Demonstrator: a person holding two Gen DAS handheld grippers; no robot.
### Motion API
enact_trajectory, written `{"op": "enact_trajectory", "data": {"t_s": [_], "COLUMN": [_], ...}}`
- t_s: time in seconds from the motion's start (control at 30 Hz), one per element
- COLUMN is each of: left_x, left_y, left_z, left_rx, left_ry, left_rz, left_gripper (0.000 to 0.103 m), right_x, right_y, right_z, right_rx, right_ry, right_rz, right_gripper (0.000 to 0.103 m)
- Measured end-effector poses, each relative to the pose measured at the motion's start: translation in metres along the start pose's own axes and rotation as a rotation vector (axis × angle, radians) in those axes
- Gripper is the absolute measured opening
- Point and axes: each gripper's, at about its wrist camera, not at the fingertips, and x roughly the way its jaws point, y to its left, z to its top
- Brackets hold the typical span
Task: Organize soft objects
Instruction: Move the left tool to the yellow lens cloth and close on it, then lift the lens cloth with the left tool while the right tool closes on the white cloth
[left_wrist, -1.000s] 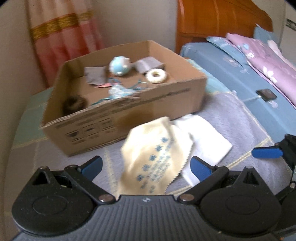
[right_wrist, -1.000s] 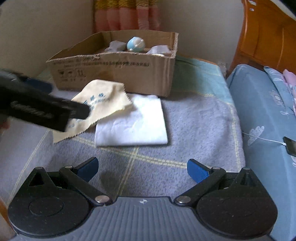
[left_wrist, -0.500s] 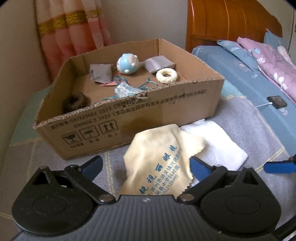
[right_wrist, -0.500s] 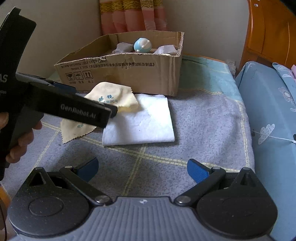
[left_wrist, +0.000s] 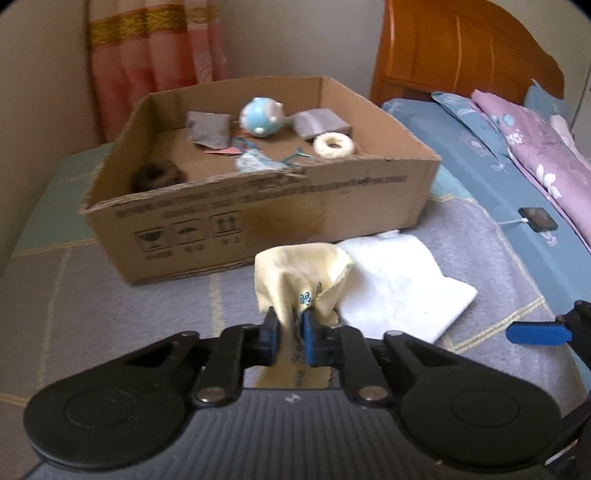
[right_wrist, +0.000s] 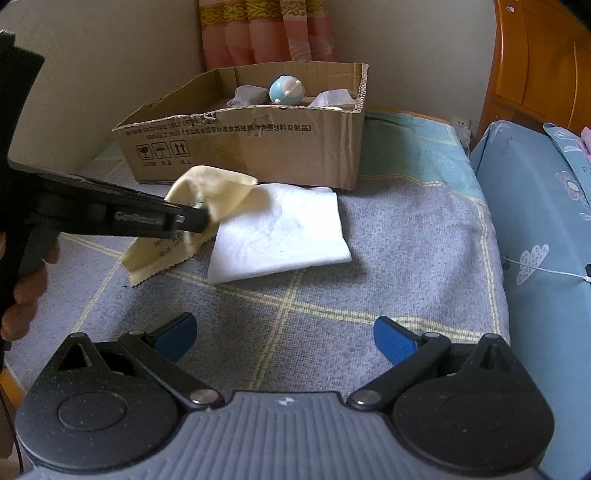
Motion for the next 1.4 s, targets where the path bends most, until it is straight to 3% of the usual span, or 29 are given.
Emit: {"op": "enact_trajectory", "data": {"t_s": [0.37,0.43,0.5,0.6,1.07,1.4], "left_x": [-0.014,-0.013,-0.012,-0.013,-0.006,-0.006], "left_y": [0.027,0.027,0.026,0.024,0.033,0.04], "left_z": [-0.013,-0.015,-0.016,-0.017,-0.022,-0.021], "left_rx": [-0.043,-0.045,-0.049,-0.042,-0.052,-0.071], "left_ry": [0.006,0.007,0.007,-0.003,0.031,0.026], "left_rz": [0.076,0.077,0.076,0.078,0.069,0.08], "left_gripper": [0.013,0.02,0.043,0.062,0.072,0.073], "right_x": [0.003,0.006,0.009,0.013,0.041,0.06], "right_y": [0.007,0.008,0.011,0.011,0.01,0.018], "right_z": [-0.001,-0.001,0.0,0.003,0.035,0.055], "right_rx": [-0.033,-0.046,-0.07,-0.087,-0.149,-0.186], "right_ry": [0.014,0.021,0.026,0.028,0.039,0.029], "right_rz": [-0.052,-0.052,-0.063,-0.061,-0.015,0.026], "right_gripper": [0.103,0.103,0.103,0.103,0.103,0.103]}}
